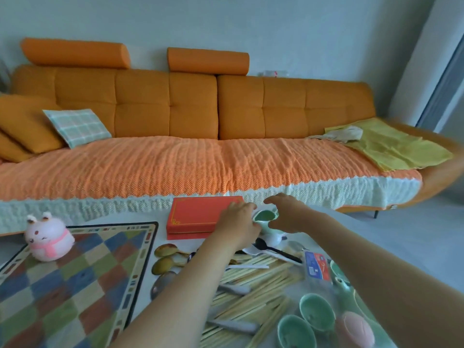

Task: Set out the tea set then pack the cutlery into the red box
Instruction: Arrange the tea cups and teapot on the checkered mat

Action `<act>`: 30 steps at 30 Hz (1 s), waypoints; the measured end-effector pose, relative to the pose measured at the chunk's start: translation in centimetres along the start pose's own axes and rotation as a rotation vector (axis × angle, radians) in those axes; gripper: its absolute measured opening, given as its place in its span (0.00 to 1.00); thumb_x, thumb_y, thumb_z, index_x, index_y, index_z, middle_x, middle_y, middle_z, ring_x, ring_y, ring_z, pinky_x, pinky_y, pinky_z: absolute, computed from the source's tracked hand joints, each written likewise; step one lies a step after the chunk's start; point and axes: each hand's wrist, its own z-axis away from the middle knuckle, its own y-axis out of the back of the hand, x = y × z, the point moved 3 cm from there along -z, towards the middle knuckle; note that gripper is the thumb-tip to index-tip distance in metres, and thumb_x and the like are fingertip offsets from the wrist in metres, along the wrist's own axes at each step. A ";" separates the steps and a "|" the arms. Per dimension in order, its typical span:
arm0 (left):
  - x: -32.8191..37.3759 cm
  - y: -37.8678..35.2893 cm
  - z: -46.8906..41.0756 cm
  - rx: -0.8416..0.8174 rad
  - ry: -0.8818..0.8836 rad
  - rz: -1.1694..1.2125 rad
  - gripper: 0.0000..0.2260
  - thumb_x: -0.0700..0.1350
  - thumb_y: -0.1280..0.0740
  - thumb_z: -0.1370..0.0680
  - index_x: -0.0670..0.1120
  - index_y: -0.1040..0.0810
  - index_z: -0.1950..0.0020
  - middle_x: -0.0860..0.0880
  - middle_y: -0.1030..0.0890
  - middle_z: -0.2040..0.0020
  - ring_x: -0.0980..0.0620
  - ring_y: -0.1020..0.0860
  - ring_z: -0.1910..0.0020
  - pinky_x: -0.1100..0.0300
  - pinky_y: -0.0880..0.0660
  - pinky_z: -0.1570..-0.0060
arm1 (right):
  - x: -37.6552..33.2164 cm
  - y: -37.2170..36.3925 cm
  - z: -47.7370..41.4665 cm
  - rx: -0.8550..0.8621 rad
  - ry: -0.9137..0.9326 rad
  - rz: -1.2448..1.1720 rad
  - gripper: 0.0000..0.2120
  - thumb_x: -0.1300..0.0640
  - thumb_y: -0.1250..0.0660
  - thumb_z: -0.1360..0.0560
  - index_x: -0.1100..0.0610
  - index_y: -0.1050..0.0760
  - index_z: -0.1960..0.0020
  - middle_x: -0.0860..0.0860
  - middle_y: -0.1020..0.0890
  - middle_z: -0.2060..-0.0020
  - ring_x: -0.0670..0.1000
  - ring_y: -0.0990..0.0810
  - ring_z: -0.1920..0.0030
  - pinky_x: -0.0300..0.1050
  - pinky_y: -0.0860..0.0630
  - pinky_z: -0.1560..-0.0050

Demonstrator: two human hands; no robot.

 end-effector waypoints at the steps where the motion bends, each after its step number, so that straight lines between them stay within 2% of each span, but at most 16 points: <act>1: 0.0 -0.7 -0.8 -0.029 -0.003 -0.029 0.23 0.50 0.39 0.20 0.47 0.34 0.25 0.48 0.29 0.29 0.45 0.35 0.31 0.49 0.34 0.34 | 0.5 -0.4 -0.5 -0.040 0.008 0.012 0.35 0.49 0.30 0.27 0.49 0.40 0.23 0.52 0.34 0.27 0.56 0.32 0.30 0.55 0.32 0.32; 4: -0.3 -2.3 -2.5 -0.076 -0.026 -0.092 0.23 0.48 0.42 0.20 0.46 0.35 0.25 0.48 0.30 0.28 0.45 0.36 0.30 0.49 0.35 0.34 | 1.0 -1.3 -1.7 -0.127 0.064 0.057 0.40 0.47 0.30 0.27 0.51 0.44 0.21 0.52 0.36 0.25 0.56 0.37 0.26 0.57 0.38 0.28; 7: -1.0 -3.7 -3.3 -0.101 -0.031 -0.127 0.22 0.48 0.43 0.20 0.48 0.34 0.26 0.48 0.29 0.29 0.45 0.35 0.32 0.50 0.37 0.34 | 1.3 -2.0 -2.4 -0.149 0.114 0.135 0.41 0.45 0.30 0.28 0.50 0.46 0.21 0.53 0.33 0.27 0.56 0.37 0.27 0.56 0.41 0.28; 11: -1.3 -4.3 -3.4 -0.037 -0.074 -0.172 0.20 0.51 0.41 0.19 0.53 0.31 0.27 0.52 0.27 0.31 0.48 0.34 0.32 0.50 0.43 0.31 | 1.6 -2.6 -2.8 -0.062 0.145 0.223 0.37 0.39 0.33 0.28 0.49 0.40 0.24 0.52 0.28 0.33 0.56 0.36 0.30 0.59 0.47 0.27; 14: -1.0 -4.0 -3.3 0.047 -0.091 -0.112 0.19 0.50 0.38 0.20 0.54 0.30 0.29 0.54 0.23 0.35 0.48 0.31 0.35 0.50 0.42 0.31 | 1.7 -2.4 -2.3 0.007 0.145 0.203 0.37 0.37 0.32 0.31 0.47 0.36 0.27 0.51 0.27 0.37 0.56 0.34 0.31 0.62 0.49 0.27; 17: -0.6 -3.1 -2.8 0.120 -0.104 0.026 0.20 0.48 0.35 0.21 0.53 0.30 0.29 0.54 0.22 0.39 0.49 0.28 0.39 0.52 0.37 0.37 | 1.7 -1.3 -1.4 0.114 0.158 0.129 0.36 0.34 0.31 0.35 0.46 0.33 0.30 0.48 0.25 0.43 0.53 0.28 0.39 0.57 0.39 0.31; 20: -0.8 -1.9 -1.8 0.124 -0.044 0.338 0.24 0.48 0.33 0.20 0.51 0.35 0.25 0.52 0.29 0.32 0.53 0.29 0.36 0.57 0.33 0.39 | 1.0 0.3 -0.5 0.159 0.167 -0.039 0.37 0.34 0.29 0.36 0.47 0.32 0.32 0.47 0.25 0.45 0.50 0.25 0.45 0.46 0.29 0.42; 22: -1.3 -0.7 -0.6 0.116 0.020 0.505 0.27 0.49 0.33 0.21 0.51 0.38 0.23 0.54 0.32 0.30 0.55 0.31 0.35 0.59 0.33 0.40 | -0.3 1.1 0.2 0.177 0.196 -0.098 0.38 0.34 0.30 0.37 0.48 0.31 0.32 0.47 0.24 0.44 0.50 0.25 0.44 0.46 0.26 0.43; 26: -3.8 1.7 3.0 0.134 0.087 0.588 0.21 0.48 0.30 0.22 0.54 0.30 0.30 0.58 0.26 0.38 0.57 0.27 0.40 0.62 0.31 0.47 | -4.8 0.6 1.1 0.143 0.267 -0.121 0.42 0.26 0.34 0.41 0.45 0.30 0.33 0.45 0.25 0.43 0.47 0.28 0.43 0.47 0.26 0.42; 28: -5.9 2.9 5.2 0.152 0.125 0.582 0.18 0.48 0.29 0.23 0.56 0.27 0.34 0.59 0.24 0.41 0.57 0.25 0.42 0.64 0.29 0.49 | -7.8 -0.3 1.3 0.112 0.304 -0.128 0.35 0.28 0.33 0.39 0.43 0.29 0.36 0.45 0.24 0.45 0.47 0.28 0.46 0.46 0.25 0.45; 30: -8.2 4.2 7.6 0.182 0.177 0.564 0.18 0.48 0.28 0.24 0.56 0.26 0.35 0.58 0.23 0.42 0.57 0.24 0.43 0.61 0.27 0.47 | -11.0 -1.0 1.6 0.092 0.333 -0.152 0.30 0.32 0.32 0.38 0.44 0.26 0.39 0.45 0.22 0.47 0.48 0.26 0.46 0.47 0.24 0.45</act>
